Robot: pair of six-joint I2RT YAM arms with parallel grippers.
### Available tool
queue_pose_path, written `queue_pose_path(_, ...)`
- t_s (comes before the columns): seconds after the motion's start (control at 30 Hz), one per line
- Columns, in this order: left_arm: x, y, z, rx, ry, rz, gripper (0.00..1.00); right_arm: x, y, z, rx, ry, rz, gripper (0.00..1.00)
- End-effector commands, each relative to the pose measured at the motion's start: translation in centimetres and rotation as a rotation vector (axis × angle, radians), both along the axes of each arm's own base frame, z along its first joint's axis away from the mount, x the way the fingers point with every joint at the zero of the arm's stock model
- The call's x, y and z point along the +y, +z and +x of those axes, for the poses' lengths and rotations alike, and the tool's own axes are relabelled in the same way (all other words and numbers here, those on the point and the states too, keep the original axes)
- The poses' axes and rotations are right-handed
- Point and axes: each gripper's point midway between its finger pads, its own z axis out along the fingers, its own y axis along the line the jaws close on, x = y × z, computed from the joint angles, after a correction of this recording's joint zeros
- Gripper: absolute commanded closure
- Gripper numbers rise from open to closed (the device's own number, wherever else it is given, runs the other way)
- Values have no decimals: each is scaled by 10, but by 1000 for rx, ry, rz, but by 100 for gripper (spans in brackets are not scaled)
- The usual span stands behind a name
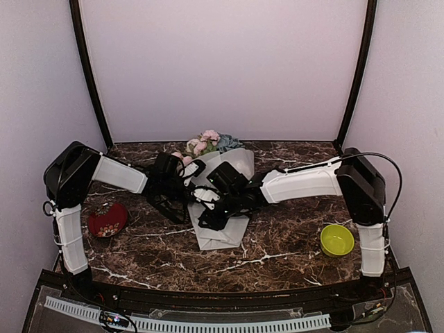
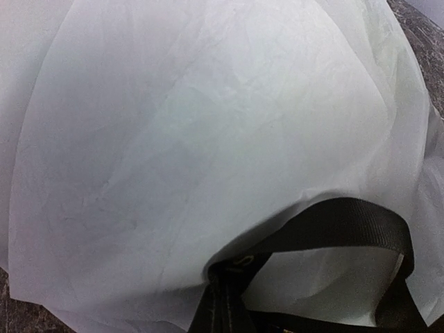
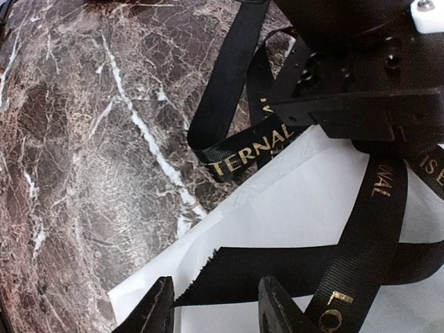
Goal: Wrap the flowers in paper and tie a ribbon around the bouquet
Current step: Cross the ribbon over the folded bouquet.
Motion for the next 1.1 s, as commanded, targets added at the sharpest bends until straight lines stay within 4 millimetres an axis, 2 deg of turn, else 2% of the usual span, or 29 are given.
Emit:
queue_pose_path(0.0, -5, 5, 0, 0, -25, -9, 100, 6, -4, 11, -56, -24, -1, 60)
queue_pose_path(0.07, -5, 5, 0, 2, -28, -12, 100, 7, -6, 14, -56, -33, -7, 62)
queue_pose_path(0.23, -6, 3, -1, 8, -32, -12, 100, 12, 4, 22, -57, -69, 35, 75)
queue_pose_path(0.4, -7, 5, 0, 7, -36, -15, 100, 9, 13, 28, -36, -99, 78, 77)
queue_pose_path(0.57, -7, 4, -1, 8, -36, -13, 100, 11, 25, 27, 5, -79, 124, 73)
queue_pose_path(0.73, -6, 4, 0, 5, -35, -9, 100, 13, 22, 32, 28, -87, 135, 71)
queue_pose_path(0.93, -7, 4, 1, 2, -36, -8, 100, 17, 33, 31, 42, -65, 165, 56)
queue_pose_path(1.07, -6, 3, 0, 8, -35, -5, 100, 16, 34, 35, 41, -81, 179, 59)
